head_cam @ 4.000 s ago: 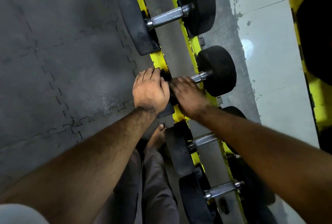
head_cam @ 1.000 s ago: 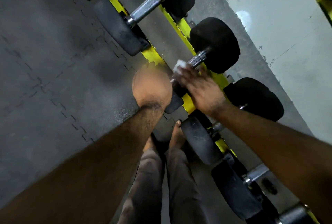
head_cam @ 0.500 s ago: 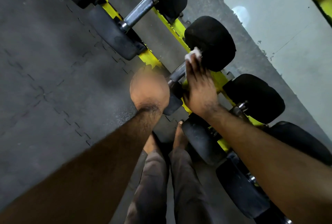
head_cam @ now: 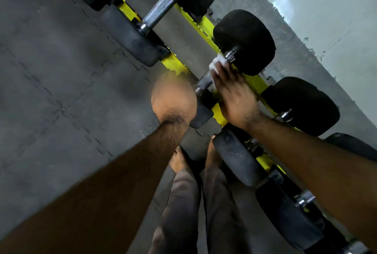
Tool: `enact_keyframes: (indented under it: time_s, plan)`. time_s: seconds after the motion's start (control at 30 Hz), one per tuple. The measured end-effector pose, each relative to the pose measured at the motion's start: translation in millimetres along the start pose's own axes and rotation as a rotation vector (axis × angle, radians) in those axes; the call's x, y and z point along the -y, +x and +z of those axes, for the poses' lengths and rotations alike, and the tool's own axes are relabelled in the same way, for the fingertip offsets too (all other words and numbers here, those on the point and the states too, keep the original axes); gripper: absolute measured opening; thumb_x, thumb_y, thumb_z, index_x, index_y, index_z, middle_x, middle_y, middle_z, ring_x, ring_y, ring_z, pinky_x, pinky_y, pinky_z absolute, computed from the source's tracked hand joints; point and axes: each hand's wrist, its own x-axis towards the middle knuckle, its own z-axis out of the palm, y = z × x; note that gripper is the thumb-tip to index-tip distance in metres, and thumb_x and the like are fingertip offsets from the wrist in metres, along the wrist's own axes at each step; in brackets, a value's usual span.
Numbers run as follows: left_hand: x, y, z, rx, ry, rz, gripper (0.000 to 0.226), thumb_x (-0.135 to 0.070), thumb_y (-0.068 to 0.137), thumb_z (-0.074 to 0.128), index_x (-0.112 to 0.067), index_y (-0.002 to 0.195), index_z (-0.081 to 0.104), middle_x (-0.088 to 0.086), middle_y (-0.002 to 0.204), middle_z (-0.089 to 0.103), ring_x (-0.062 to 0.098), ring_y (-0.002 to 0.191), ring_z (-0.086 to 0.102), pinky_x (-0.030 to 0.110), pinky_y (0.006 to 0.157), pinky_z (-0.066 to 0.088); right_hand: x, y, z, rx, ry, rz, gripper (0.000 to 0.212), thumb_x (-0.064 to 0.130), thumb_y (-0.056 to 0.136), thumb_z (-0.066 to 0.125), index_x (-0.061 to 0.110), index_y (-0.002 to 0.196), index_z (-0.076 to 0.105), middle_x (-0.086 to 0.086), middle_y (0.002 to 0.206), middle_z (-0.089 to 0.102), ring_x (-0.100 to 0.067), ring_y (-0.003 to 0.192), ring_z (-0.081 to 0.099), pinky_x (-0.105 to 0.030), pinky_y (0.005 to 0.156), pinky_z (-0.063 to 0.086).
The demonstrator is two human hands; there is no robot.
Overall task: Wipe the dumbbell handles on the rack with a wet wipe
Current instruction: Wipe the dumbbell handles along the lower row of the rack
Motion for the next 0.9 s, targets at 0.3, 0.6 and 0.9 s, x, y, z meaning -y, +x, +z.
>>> enact_keyframes:
  time_s: [0.3, 0.6, 0.9]
  plan:
    - [-2, 0, -3, 0.014, 0.006, 0.004, 0.053, -0.035, 0.088, 0.033, -0.006, 0.115, 0.067, 0.009, 0.110, 0.069, 0.028, 0.104, 0.063, 0.042, 0.092, 0.050, -9, 5, 6, 0.013, -0.139, 0.005, 0.073, 0.015, 0.095, 0.048, 0.012, 0.159, 0.015, -0.008, 0.166, 0.013, -0.029, 0.153, 0.011, -0.049, 0.123, 0.013]
    - [1, 1, -1, -0.001, -0.004, 0.026, 0.052, -0.034, 0.087, 0.033, -0.006, 0.114, 0.068, 0.010, 0.107, 0.070, 0.030, 0.102, 0.064, 0.041, 0.090, 0.051, 7, 7, 11, -0.125, -0.055, 0.151, 0.064, 0.008, 0.091, 0.040, 0.001, 0.154, 0.027, -0.019, 0.160, 0.028, -0.035, 0.149, 0.025, -0.048, 0.120, 0.025]
    - [-1, 0, -3, 0.022, -0.014, 0.016, 0.051, -0.033, 0.087, 0.033, -0.007, 0.116, 0.067, 0.009, 0.110, 0.070, 0.028, 0.104, 0.063, 0.043, 0.090, 0.051, 9, 20, 0, -0.117, 0.078, 0.044, 0.055, 0.004, 0.091, 0.050, 0.004, 0.146, 0.046, -0.012, 0.156, 0.040, -0.030, 0.148, 0.031, -0.046, 0.119, 0.027]
